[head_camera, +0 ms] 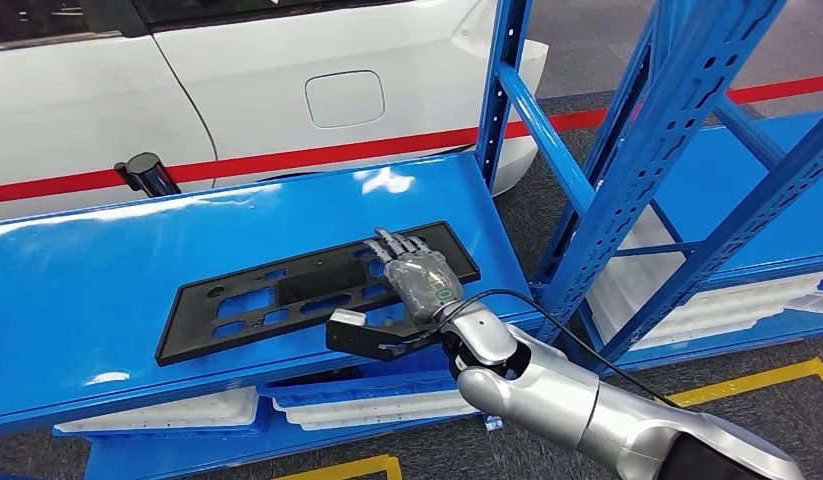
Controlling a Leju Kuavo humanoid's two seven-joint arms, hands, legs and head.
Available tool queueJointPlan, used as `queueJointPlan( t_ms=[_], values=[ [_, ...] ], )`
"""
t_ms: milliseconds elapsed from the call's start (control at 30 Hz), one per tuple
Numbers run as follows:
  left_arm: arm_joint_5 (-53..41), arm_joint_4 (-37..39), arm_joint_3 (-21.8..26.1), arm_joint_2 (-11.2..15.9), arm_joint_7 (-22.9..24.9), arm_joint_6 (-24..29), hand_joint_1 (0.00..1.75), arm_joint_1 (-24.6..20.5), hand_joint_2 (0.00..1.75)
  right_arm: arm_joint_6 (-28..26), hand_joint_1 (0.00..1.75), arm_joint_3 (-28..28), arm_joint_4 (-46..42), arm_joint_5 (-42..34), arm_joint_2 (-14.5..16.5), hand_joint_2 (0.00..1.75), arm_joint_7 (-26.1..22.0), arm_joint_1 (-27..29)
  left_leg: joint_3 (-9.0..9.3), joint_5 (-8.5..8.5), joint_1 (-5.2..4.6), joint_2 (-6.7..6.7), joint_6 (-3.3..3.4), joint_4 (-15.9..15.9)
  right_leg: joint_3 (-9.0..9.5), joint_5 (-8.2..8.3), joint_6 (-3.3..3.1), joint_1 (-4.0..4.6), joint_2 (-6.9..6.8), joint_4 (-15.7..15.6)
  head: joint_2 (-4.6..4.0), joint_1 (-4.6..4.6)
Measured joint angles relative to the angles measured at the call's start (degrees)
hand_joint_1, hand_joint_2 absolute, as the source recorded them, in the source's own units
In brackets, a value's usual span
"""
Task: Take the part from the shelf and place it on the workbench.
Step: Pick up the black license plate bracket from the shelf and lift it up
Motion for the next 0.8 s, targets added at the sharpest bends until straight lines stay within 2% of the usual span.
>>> queueJointPlan(
  t_ms=[433, 800],
  values=[
    [-0.4, 0.0, -1.3, 0.0, 0.5, 0.3, 0.00, -0.4, 0.00, -7.6, 0.00, -3.2, 0.0, 3.1, 0.6, 1.75, -1.0, 3.2, 0.01, 0.00, 0.00, 0.00, 0.00, 0.0, 0.00, 0.00, 0.00, 0.00, 0.00, 0.0, 0.00, 0.00],
    [-1.0, 0.0, -2.1, 0.0, 1.1, 0.3, 0.00, -0.7, 0.00, -7.8, 0.00, -4.4, 0.2, 3.4, 0.7, 1.75, -1.3, 5.5, 0.01, 0.00, 0.00, 0.00, 0.00, 0.0, 0.00, 0.00, 0.00, 0.00, 0.00, 0.0, -0.02, 0.00]
  ],
)
